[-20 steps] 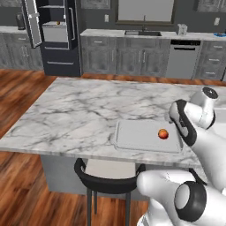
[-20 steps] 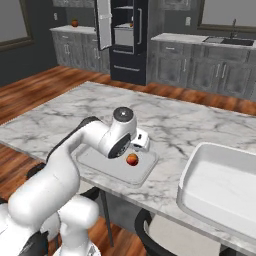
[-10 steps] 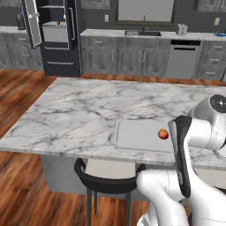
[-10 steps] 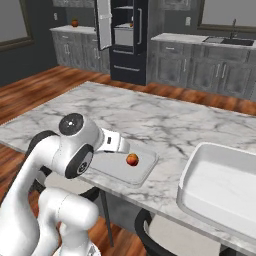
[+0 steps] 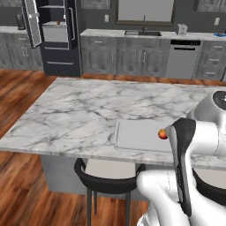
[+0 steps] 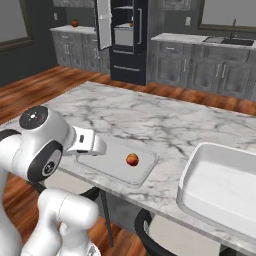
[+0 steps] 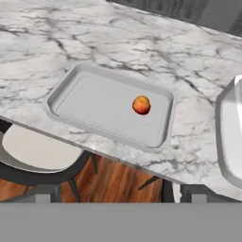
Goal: Place the cold items (peach and mango) from the fridge in one tupperware on the dining counter. Place the warm items (hot dog and kebab skewer) in the stove area in another tupperware.
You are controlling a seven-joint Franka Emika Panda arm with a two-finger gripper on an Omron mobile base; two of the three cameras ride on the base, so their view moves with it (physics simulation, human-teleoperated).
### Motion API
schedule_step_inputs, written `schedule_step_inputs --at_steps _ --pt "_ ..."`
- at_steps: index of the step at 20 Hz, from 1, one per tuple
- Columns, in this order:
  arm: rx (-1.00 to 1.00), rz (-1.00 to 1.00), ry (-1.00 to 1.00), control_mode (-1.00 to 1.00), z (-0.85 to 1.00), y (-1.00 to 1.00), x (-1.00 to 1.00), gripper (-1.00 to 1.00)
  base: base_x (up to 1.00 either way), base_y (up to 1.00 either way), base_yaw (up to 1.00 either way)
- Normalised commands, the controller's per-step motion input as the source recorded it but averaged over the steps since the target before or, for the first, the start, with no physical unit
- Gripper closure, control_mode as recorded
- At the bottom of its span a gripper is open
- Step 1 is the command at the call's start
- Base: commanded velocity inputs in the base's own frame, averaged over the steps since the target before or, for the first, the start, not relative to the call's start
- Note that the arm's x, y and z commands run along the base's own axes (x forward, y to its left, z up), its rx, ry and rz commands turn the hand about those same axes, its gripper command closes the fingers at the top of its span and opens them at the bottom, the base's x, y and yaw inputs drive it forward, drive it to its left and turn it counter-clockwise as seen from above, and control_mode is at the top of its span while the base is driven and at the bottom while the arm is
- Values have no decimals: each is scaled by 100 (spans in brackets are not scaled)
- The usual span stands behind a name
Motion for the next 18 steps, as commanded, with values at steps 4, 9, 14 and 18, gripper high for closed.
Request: schedule_step_inputs --at_steps 4,9,14,18 --pt "0 4 1 -100 -12 0 0 -100 0 0 0" --pt "0 0 0 -100 -20 0 0 -100 0 0 0" --pt "0 0 0 -100 -16 0 -7 -100 0 0 0" --pt "0 0 0 100 0 0 0 -100 -68 0 2"
